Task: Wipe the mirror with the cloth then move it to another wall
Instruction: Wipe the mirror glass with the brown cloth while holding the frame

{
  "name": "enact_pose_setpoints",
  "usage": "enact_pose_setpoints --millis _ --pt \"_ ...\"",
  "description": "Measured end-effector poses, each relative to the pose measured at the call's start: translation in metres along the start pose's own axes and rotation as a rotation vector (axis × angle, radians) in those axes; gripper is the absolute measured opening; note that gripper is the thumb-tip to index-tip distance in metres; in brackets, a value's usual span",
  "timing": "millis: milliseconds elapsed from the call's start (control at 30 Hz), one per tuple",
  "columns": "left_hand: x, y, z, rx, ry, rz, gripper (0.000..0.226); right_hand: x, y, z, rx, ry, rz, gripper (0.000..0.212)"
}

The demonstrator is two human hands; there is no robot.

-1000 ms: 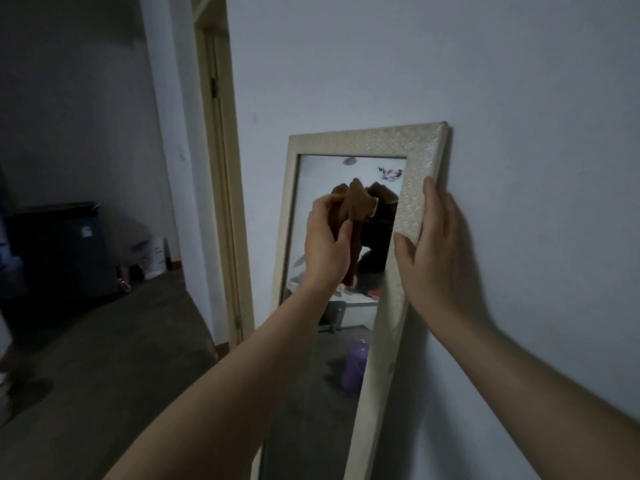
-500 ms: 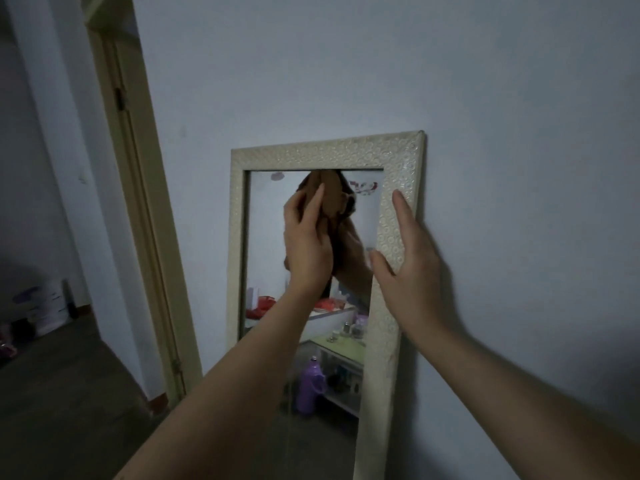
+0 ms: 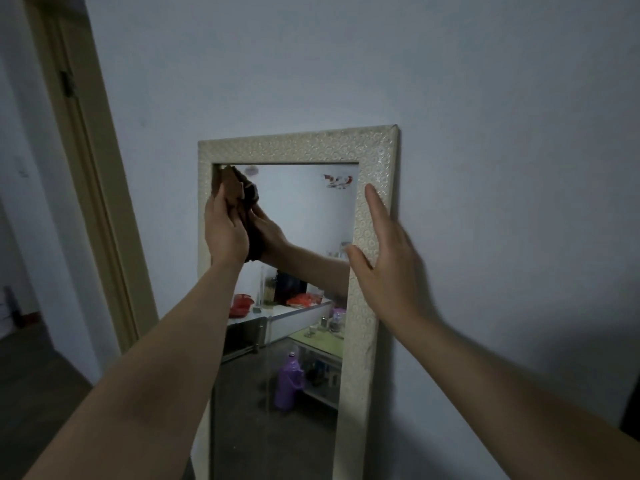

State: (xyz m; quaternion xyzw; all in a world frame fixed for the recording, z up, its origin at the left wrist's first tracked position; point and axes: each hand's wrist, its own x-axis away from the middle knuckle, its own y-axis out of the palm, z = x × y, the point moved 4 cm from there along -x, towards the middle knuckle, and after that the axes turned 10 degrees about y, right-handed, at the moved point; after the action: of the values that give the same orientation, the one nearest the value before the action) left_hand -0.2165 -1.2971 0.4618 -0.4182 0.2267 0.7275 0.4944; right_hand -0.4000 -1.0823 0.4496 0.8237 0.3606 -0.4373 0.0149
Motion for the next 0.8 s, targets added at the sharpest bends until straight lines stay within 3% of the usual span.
enact_pose_setpoints --millis 133,367,533,800 --pt "0.033 0.009 0.013 0.048 -0.054 -0.022 0.052 0.002 0.006 0.004 -0.017 0.001 0.038 0.077" --pt "0.122 0.028 0.095 0.199 0.261 -0.193 0.051 0.008 0.011 0.007 -0.068 -0.009 0.103 0.07" --pt "0.134 0.034 0.117 0.26 0.405 -0.238 0.056 0.014 0.011 0.008 -0.134 0.002 0.136 0.065" --pt "0.09 0.014 0.042 0.155 0.16 -0.094 0.061 0.015 0.007 0.004 -0.133 0.027 0.083 0.066"
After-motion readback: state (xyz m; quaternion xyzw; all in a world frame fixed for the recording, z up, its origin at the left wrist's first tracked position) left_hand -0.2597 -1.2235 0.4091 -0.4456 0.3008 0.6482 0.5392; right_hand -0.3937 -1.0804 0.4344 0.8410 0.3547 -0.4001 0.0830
